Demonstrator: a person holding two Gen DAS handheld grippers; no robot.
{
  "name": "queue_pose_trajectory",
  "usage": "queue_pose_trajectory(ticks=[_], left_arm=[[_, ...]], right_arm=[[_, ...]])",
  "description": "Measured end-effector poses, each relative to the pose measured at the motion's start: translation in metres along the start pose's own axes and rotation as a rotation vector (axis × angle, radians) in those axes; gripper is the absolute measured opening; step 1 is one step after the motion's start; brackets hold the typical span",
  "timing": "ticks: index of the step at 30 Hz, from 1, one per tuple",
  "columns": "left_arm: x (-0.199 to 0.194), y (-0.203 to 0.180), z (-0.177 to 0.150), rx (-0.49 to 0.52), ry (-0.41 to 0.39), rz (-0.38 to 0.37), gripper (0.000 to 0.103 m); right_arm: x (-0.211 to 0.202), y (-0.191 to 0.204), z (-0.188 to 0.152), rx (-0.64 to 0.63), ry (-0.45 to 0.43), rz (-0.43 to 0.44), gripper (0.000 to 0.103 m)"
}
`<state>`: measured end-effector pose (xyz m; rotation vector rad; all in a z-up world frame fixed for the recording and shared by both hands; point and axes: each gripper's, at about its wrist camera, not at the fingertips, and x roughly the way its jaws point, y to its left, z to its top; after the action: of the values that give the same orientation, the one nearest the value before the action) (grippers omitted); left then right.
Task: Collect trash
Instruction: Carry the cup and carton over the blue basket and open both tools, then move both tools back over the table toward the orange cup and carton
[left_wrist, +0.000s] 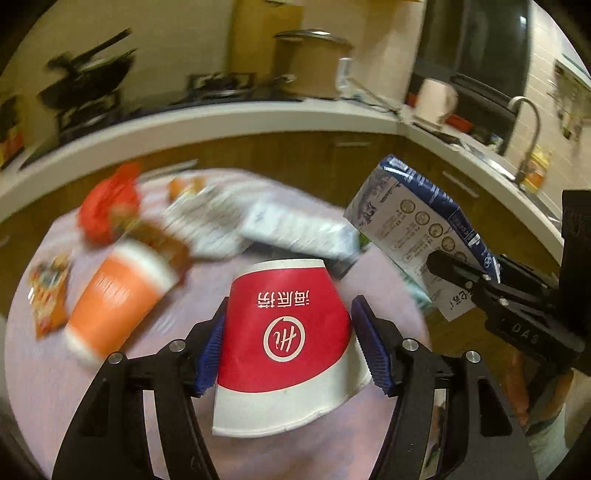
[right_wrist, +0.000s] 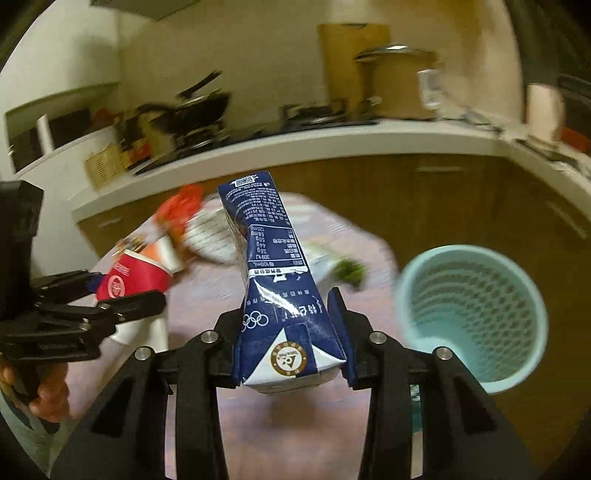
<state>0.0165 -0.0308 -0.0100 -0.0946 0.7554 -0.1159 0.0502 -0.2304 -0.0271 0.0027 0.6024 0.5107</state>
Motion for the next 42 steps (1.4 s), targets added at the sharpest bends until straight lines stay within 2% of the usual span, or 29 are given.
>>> queue_pose_trajectory(ticks=[7,11,17,21,26,30,33,42], left_arm=[[0.052,-0.072,0.049,0.05,0.033,-0.1,0.062],[0.095,-0.113,0.067,0.042,0.089,-0.157,0.062],[0.161,-0.154,0.069,0.057,0.164,-0.199,0.062],[0.198,-0.166,0.065,0.08,0.194,-0.168,0.062],[0.231,-0.174,0.057,0.077,0.254,-0.173,0.063],[0.242,-0.172,0.052,0.062,0.276,-0.169,0.077],[0.242,-0.173,0.051,0.064,0.275,-0.173,0.077],[0.205,-0.163,0.05,0.071,0.215,-0.207,0.077]], right_arm=[[0.001,-0.093,0.001,0.128,0.001,-0.211,0.035],[0.015,-0.138,-0.015,0.214,0.066,-0.294,0.035],[0.045,-0.18,-0.042,0.309,0.189,-0.358,0.035],[0.06,-0.19,-0.054,0.337,0.251,-0.388,0.035],[0.07,-0.202,-0.063,0.373,0.295,-0.394,0.036],[0.076,-0.207,-0.064,0.393,0.302,-0.392,0.041],[0.076,-0.209,-0.065,0.404,0.306,-0.391,0.048],[0.061,-0.205,-0.063,0.417,0.276,-0.376,0.048]])
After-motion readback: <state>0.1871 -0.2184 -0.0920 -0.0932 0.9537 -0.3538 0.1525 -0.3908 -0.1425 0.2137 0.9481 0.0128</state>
